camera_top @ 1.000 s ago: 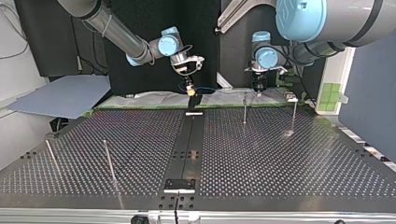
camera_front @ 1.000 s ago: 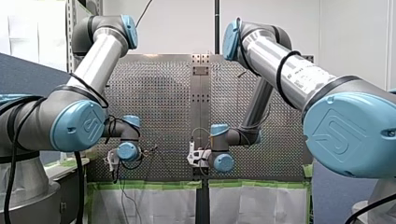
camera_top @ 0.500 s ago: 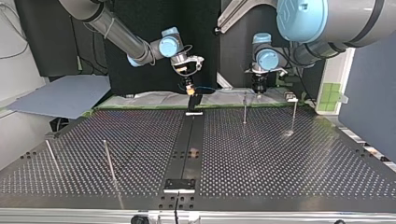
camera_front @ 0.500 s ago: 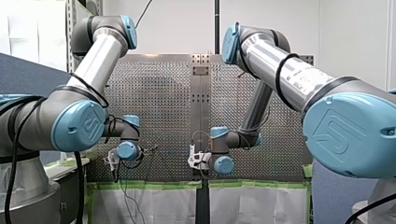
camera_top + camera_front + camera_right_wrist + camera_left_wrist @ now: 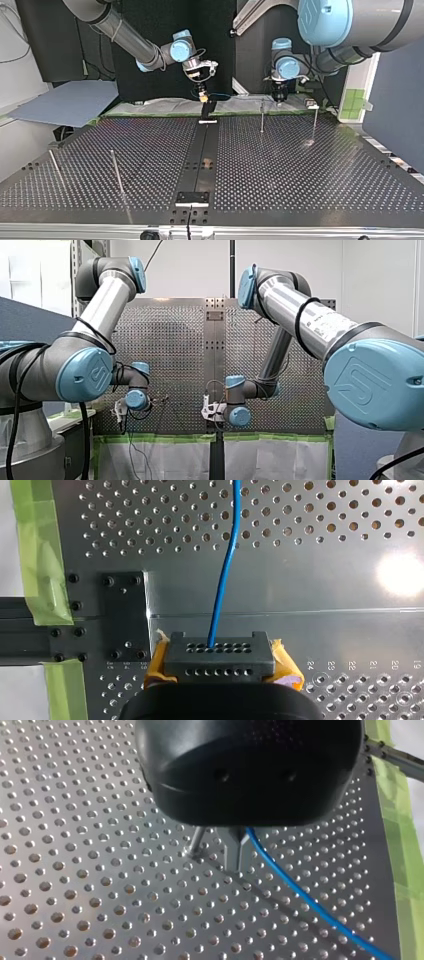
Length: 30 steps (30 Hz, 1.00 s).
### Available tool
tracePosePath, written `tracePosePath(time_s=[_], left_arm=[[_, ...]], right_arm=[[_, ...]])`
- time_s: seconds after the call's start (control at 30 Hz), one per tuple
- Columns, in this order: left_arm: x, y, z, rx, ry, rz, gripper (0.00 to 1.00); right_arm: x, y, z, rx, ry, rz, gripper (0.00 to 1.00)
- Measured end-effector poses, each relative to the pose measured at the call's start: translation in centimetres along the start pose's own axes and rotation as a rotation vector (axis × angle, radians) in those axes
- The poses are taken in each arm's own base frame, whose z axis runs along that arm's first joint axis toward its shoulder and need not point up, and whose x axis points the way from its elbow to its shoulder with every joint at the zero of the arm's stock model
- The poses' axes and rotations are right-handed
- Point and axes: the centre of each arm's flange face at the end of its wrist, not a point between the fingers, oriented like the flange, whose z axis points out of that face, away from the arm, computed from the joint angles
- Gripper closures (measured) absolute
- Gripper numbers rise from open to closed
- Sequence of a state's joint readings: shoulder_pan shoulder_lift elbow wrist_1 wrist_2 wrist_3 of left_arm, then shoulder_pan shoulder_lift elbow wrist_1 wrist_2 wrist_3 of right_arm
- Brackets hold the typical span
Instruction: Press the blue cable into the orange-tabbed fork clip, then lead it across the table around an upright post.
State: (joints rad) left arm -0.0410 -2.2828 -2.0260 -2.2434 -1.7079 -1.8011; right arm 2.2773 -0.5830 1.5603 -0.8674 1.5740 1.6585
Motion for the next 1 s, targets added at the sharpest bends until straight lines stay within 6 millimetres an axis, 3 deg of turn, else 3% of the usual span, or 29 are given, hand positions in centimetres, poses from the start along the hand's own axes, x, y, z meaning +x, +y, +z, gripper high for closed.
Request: tracePosePath(time_s=[0.6, 1.0], left_arm=[[-0.4, 0.3, 0.5, -0.009, 0.012, -0.009, 1.0], [0.7, 0.9, 0.5, -0.032, 0.027, 0.019, 1.0]], right_arm=[[0.2, 0.1, 0.4, -0.003, 0.009, 0.0, 1.0], [0.1, -0.1, 0.5, -0.001, 0.007, 0.0, 1.0]])
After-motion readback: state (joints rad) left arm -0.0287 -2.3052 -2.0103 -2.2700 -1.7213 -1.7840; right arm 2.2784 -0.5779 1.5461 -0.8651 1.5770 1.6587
